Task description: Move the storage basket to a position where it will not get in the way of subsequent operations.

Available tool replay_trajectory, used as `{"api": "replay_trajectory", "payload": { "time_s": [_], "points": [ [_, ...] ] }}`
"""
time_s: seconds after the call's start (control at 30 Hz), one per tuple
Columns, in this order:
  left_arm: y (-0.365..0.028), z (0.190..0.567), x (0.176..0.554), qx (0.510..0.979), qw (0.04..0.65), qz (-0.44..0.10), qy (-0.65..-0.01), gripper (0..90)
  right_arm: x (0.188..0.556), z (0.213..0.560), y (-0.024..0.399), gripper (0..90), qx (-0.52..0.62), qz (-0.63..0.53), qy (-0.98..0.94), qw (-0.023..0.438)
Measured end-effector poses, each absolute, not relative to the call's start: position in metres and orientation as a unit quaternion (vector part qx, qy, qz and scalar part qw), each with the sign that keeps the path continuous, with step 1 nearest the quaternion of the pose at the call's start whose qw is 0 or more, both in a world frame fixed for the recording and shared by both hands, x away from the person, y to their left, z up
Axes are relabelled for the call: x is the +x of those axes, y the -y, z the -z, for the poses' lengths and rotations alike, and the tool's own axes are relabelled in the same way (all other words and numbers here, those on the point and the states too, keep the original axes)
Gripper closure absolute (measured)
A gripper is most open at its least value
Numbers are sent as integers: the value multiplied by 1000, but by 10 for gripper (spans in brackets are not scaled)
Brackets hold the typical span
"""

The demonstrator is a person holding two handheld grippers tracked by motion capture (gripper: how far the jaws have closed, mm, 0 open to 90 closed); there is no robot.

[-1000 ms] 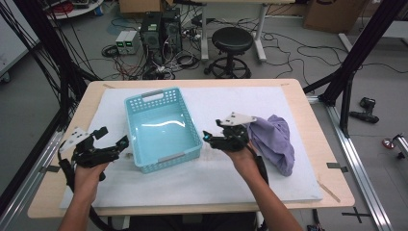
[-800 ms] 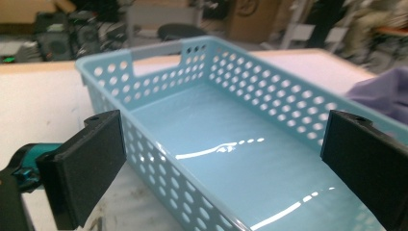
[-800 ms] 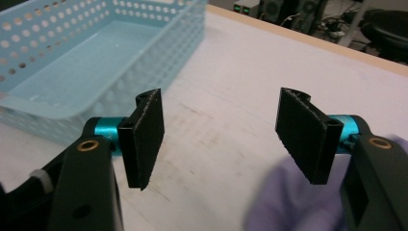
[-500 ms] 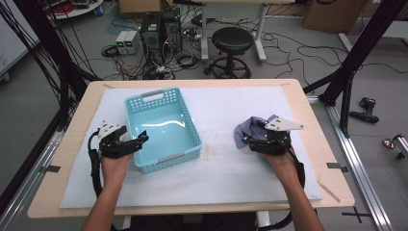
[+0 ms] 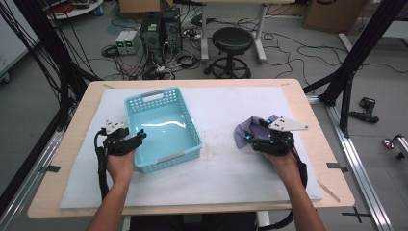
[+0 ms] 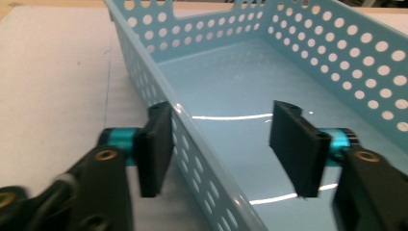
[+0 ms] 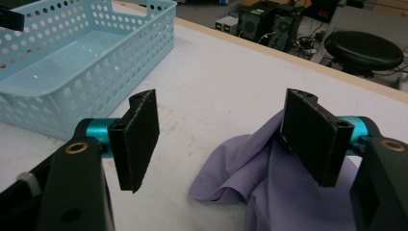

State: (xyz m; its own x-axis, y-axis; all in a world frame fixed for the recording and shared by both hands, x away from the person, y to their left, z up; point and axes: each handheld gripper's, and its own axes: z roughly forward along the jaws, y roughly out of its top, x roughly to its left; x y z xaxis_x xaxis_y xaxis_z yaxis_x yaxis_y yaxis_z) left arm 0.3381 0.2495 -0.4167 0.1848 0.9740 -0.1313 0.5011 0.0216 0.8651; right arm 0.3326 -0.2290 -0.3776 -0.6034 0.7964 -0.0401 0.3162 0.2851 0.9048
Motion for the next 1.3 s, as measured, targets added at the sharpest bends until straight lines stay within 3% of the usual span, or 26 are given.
{"api": "replay_trajectory", "payload": {
  "time_s": [0.07, 0.17, 0.53, 0.87, 1.07, 1.13, 1.17, 1.23, 1.3],
  "points": [
    [-249, 415, 339, 634, 417, -277, -590, 481, 333, 378, 229, 312, 365, -473, -760, 255],
    [-254, 413, 339, 628, 409, -284, -598, 668, 332, 377, 231, 328, 366, -478, -756, 255],
    [-272, 413, 342, 635, 427, -268, -586, 687, 331, 377, 238, 332, 375, -478, -752, 256],
    [-323, 410, 345, 644, 428, -252, -582, 781, 334, 378, 247, 331, 385, -472, -750, 257],
    [-338, 412, 341, 649, 424, -259, -576, 760, 335, 378, 247, 331, 386, -473, -749, 258],
    [-339, 413, 337, 642, 431, -275, -572, 616, 334, 378, 247, 332, 386, -473, -749, 257],
    [-339, 414, 335, 640, 434, -277, -571, 613, 334, 378, 247, 331, 386, -473, -749, 257],
    [-337, 414, 333, 639, 434, -275, -573, 517, 334, 377, 247, 331, 387, -473, -749, 256],
    [-334, 415, 332, 650, 418, -277, -572, 538, 334, 377, 247, 331, 384, -474, -749, 257]
  ]
}}
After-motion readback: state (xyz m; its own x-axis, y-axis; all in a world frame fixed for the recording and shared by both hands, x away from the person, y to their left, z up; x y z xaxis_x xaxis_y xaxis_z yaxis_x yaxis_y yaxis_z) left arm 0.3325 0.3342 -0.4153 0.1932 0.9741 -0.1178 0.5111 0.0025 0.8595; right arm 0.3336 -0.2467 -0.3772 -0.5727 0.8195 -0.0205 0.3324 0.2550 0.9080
